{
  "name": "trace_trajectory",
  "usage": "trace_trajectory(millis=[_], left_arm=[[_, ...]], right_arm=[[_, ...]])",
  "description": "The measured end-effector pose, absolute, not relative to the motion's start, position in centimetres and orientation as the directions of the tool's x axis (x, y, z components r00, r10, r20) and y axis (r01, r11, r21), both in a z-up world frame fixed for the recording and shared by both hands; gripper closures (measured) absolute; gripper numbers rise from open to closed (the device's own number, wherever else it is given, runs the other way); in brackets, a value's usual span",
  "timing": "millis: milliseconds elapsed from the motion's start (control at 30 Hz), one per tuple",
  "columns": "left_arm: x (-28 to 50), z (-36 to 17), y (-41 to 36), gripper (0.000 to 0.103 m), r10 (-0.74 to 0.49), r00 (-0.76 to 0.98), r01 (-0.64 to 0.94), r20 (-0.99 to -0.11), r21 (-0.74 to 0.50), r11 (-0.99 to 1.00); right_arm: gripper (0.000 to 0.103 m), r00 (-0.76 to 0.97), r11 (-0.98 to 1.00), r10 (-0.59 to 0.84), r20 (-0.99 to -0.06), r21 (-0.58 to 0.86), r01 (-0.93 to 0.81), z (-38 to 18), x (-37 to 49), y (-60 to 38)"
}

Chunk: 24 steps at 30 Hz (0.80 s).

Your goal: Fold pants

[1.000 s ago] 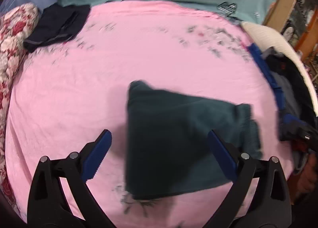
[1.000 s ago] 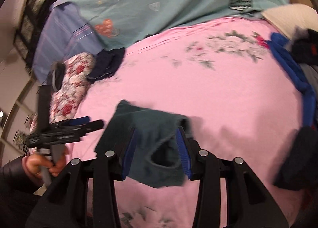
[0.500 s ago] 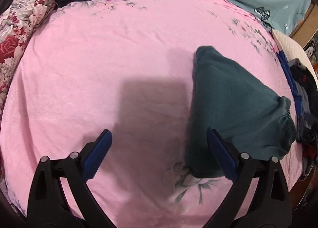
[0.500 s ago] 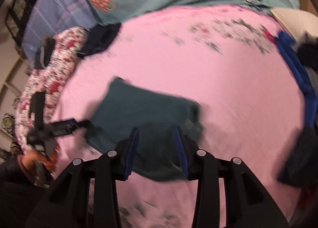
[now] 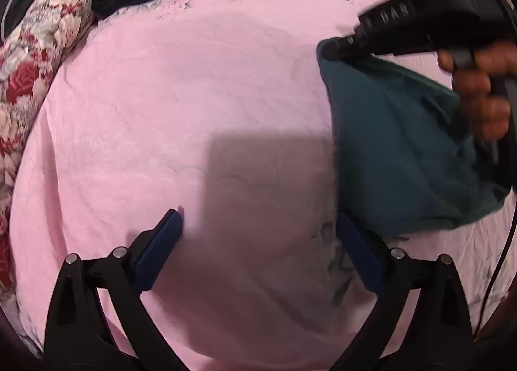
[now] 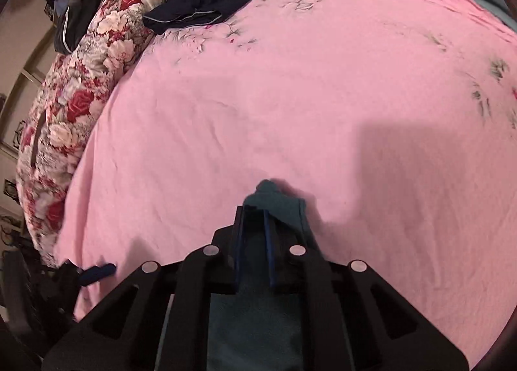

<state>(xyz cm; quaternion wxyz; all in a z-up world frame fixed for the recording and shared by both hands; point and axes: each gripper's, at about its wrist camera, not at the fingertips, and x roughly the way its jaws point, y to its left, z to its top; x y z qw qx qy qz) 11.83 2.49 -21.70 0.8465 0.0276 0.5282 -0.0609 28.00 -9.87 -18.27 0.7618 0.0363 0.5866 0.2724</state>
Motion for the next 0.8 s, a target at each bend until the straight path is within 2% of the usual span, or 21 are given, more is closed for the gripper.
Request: trace_trajectory(millis=[67, 200, 300, 433, 567, 633, 700, 733, 800], left_arm=[[11.7, -21.3, 2.7, 0.006, -0.091, 0.416, 0.142, -0.905, -0.034, 0.989], [11.6, -18.3, 4.5, 0.006, -0.159, 0.463, 0.094, -0.872, -0.13, 0.987], [12.6, -15.7, 2.6, 0.006, -0.239, 0.508, 0.171, -0.828, -0.175, 0.97], [14.5, -16.0, -1.9, 0.005, -0.318, 0.486, 0.281, -0.814, -0.199, 0.939], [15.9, -21.1, -4.0, 0.005, -0.266, 0.372, 0.275, -0.889, -0.168, 0.947], [15.1, -21.7, -4.6, 0.003, -0.226, 0.404, 0.322, -0.887, -0.094, 0.942], [15.2, -20.8, -4.6, 0.004, -0.234, 0.377, 0.324, -0.896, -0.109, 0.94], [15.4, -20.0, -4.2, 0.004, -0.251, 0.363, 0.305, -0.897, -0.14, 0.942], [15.9, -18.8, -3.0, 0.004, -0.264, 0.38, 0.264, -0.886, -0.17, 0.95]], right_arm=[[0.084, 0.169, 0.84, 0.491, -0.855, 0.413, -0.353, -16.6, 27.8, -11.1], [0.079, 0.244, 0.822, 0.548, -0.8, 0.461, -0.334, -11.2, 25.0, -15.7], [0.076, 0.292, 0.817, 0.571, -0.767, 0.497, -0.294, -9.0, 20.8, -20.2], [0.076, 0.271, 0.807, 0.59, -0.761, 0.544, -0.231, -10.6, 15.4, -24.0], [0.077, 0.245, 0.861, 0.502, -0.829, 0.507, -0.046, -16.8, 12.4, -27.7], [0.077, 0.289, 0.811, 0.552, -0.782, 0.584, 0.031, -17.8, 11.7, -29.8], [0.07, 0.323, 0.757, 0.592, -0.738, 0.647, 0.092, -16.6, 11.5, -30.8], [0.063, 0.362, 0.737, 0.608, -0.707, 0.671, 0.073, -15.4, 11.2, -31.1], [0.057, 0.451, 0.758, 0.577, -0.681, 0.652, 0.015, -12.9, 10.8, -31.7]])
